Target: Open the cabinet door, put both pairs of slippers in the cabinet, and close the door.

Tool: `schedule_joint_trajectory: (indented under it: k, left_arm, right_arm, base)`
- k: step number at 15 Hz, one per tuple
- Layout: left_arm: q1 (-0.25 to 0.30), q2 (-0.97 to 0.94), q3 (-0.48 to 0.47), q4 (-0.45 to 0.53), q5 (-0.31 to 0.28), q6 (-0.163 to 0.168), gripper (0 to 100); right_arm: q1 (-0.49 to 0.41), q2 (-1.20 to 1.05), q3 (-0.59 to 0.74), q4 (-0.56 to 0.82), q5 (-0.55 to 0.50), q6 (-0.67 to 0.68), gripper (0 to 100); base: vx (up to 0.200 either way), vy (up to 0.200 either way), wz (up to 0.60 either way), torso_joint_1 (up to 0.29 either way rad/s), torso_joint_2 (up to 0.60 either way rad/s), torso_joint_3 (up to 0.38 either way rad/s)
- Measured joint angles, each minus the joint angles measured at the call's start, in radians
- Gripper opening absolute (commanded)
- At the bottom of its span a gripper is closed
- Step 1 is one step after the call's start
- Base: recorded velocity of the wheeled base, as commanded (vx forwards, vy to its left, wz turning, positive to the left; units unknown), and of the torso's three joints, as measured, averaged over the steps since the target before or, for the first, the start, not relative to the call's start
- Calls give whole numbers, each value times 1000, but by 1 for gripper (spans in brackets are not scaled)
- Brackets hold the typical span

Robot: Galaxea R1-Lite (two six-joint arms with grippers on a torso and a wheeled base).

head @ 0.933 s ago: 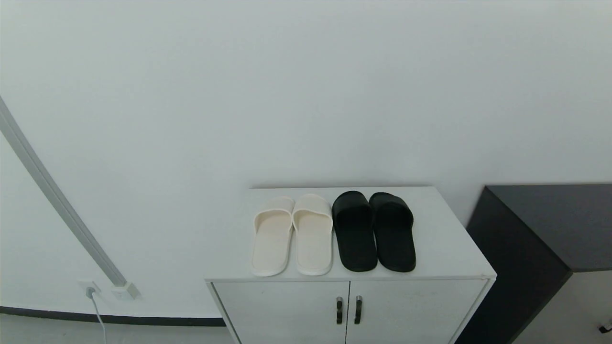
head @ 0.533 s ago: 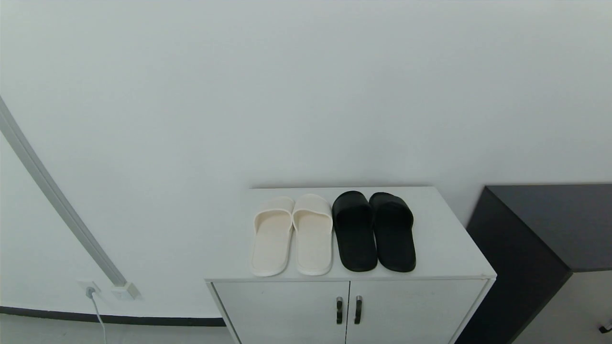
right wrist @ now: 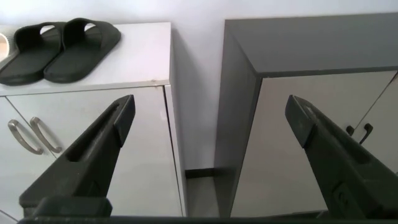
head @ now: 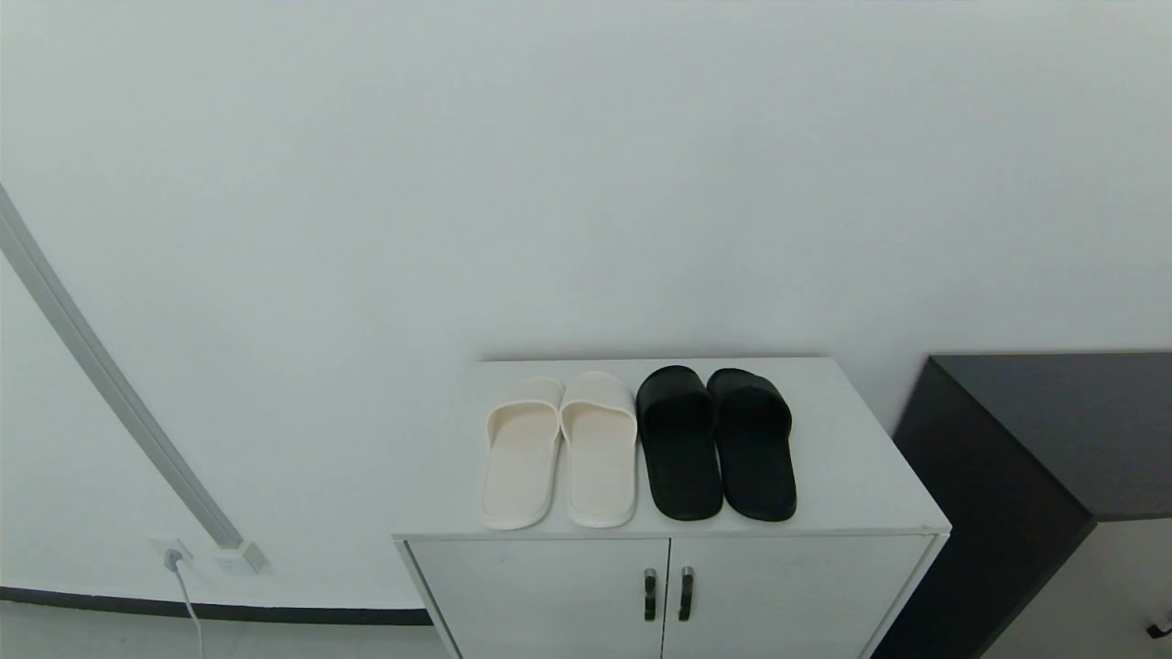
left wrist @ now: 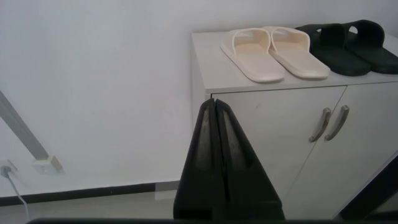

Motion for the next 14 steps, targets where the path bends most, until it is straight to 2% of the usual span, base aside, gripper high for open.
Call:
schedule_joint_trajectory:
  k: [2,4,6,8,11,14]
  left_arm:
    - [0,0,0,0,-1,3,0]
    - [0,0,0,0,-1,2,0]
    - [0,0,0,0,-2,2,0]
    - [0,0,0,0,-3,4,0]
    - [0,0,0,0,-3,4,0]
    - [0,0,0,0,-3,4,0]
  right_arm:
    - [1,16,-44,-4,-2,21,100]
    - [8,86,-175,6,10,59,100]
    - [19,237,-239,2,57,62,100]
    - [46,421,-257,-69,101,66,100]
    - [146,706,-280,-227,118,92,100]
    - [343,935,-358,-330,37,156,100]
  base:
    - [0,0,0,0,0,0]
    - [0,0,0,0,0,0]
    - [0,0,0,0,0,0]
    - [0,0,0,0,0,0]
    - [0,0,0,0,0,0]
    - [0,0,0,0,0,0]
